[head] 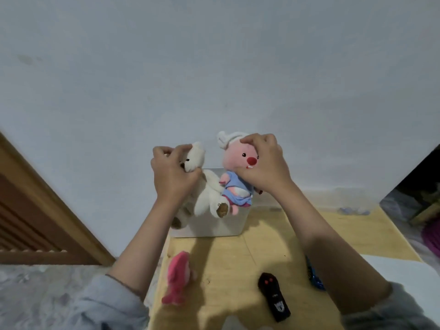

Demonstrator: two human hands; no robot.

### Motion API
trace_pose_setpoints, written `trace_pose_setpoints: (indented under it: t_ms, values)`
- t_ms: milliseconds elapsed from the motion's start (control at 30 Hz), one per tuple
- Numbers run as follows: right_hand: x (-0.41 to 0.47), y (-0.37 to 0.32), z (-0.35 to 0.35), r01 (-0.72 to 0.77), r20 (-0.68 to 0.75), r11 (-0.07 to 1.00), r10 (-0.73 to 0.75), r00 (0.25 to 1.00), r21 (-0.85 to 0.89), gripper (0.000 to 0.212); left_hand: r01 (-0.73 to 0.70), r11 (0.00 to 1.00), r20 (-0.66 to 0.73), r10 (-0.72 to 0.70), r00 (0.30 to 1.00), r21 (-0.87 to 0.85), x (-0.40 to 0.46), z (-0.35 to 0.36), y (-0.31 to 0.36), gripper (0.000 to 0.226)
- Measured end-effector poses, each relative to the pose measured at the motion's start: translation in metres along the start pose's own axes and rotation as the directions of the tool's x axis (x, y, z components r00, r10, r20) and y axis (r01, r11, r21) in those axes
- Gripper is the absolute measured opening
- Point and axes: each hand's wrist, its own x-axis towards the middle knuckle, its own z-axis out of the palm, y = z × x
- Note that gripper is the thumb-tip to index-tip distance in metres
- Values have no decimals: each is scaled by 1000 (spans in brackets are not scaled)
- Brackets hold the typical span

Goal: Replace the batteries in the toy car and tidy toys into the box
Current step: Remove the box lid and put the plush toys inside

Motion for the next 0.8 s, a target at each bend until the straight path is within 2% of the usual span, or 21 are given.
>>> trace_pose_setpoints:
  t_ms: [67, 200, 433, 567, 633, 800]
  values:
    - [12, 4, 13, 32, 28, 999, -31, 999, -29, 56, -33, 996, 39, 30, 999, 80, 16, 13, -4, 45]
    - [28, 23, 46, 77, 185, 989, -52, 981, -127, 55, -55, 987, 178, 28, 984, 152, 32, 47, -23, 42]
    - [56, 58, 89, 110, 460, 961, 20, 888, -254, 51, -37, 964, 412, -78, 908, 264, 40, 102, -58, 44]
    - [60, 65, 114, 323, 544, 873, -80, 835, -367, 44, -81, 958, 553, -88, 829, 274, 37, 127, -81, 52]
    - [61, 65, 126, 377, 580, 846, -101, 808, -378, 41, -78, 949, 599, -129, 790, 307, 33, 137, -93, 57]
    - [57, 77, 156, 338, 693, 853, 36, 720, -397, 37, -78, 923, 629, -194, 753, 378, 26, 153, -108, 52]
